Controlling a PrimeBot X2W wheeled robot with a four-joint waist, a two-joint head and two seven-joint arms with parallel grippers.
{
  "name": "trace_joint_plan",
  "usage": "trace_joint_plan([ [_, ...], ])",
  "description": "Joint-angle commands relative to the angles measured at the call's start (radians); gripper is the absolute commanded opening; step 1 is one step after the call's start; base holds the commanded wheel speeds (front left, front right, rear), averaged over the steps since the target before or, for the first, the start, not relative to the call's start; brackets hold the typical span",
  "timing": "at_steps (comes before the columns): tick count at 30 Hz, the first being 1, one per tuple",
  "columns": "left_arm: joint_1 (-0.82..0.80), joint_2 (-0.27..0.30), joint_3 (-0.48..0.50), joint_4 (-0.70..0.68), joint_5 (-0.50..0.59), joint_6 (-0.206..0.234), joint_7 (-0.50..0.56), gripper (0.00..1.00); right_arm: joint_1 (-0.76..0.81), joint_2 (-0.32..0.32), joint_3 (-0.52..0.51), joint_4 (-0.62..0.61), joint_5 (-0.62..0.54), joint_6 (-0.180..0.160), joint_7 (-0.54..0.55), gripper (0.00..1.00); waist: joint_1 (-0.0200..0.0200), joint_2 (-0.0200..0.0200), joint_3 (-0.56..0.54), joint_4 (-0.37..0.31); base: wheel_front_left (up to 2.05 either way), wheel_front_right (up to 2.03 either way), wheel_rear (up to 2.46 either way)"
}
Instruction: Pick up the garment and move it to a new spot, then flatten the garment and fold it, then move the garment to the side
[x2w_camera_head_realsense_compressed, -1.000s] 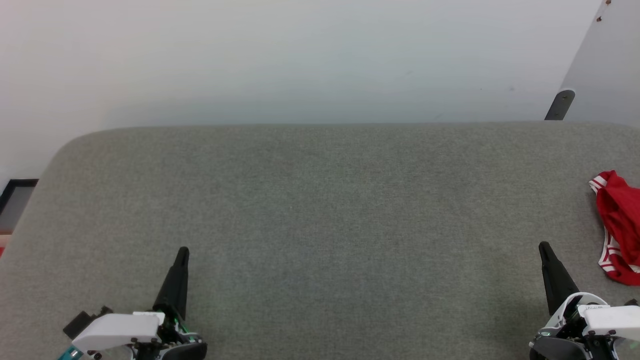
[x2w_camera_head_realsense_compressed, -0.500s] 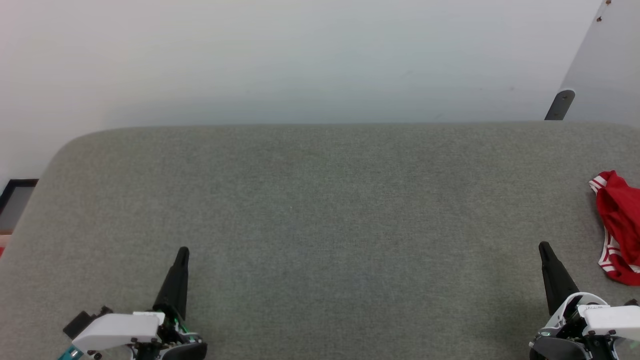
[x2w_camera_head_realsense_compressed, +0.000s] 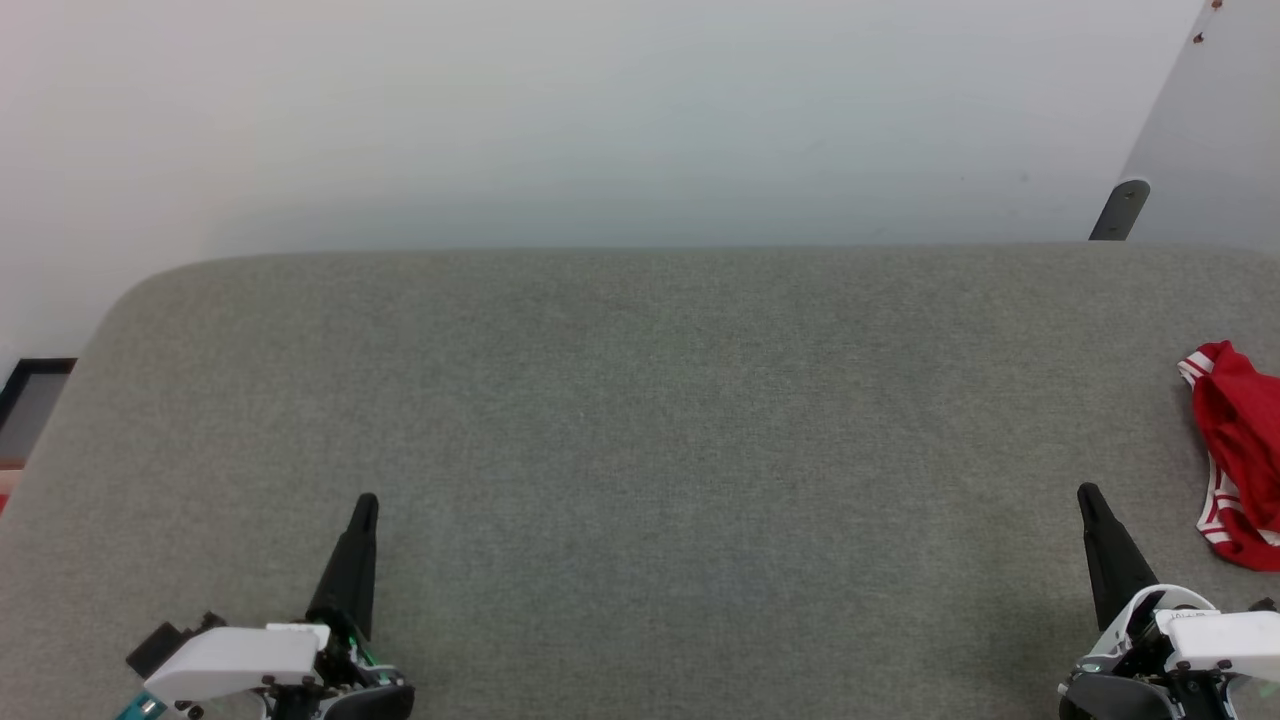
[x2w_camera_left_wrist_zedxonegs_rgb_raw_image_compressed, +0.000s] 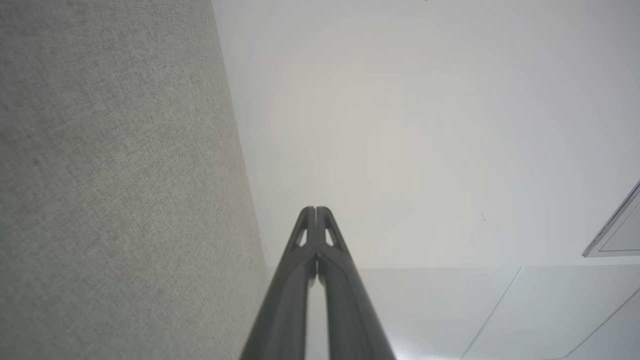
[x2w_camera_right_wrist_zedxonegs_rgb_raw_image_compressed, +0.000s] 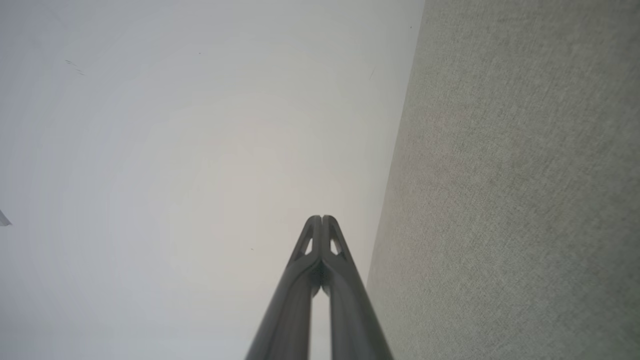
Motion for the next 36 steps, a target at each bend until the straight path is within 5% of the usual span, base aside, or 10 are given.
trace_joint_plan([
  [1, -0.008, 0.001, 0.002, 0.001, -0.003, -0.005, 0.002, 0.00, -0.003, 0.004, 0.000, -0.003, 0.005, 0.000, 0.002, 0.00, 0.0000, 0.0000, 0.000, 0.000, 0.00, 0.00, 0.00],
  [36, -0.008, 0.001, 0.001, 0.001, -0.003, -0.005, 0.002, 0.00, -0.003, 0.004, 0.000, -0.003, 0.005, 0.000, 0.002, 0.00, 0.0000, 0.0000, 0.000, 0.000, 0.00, 0.00, 0.00],
])
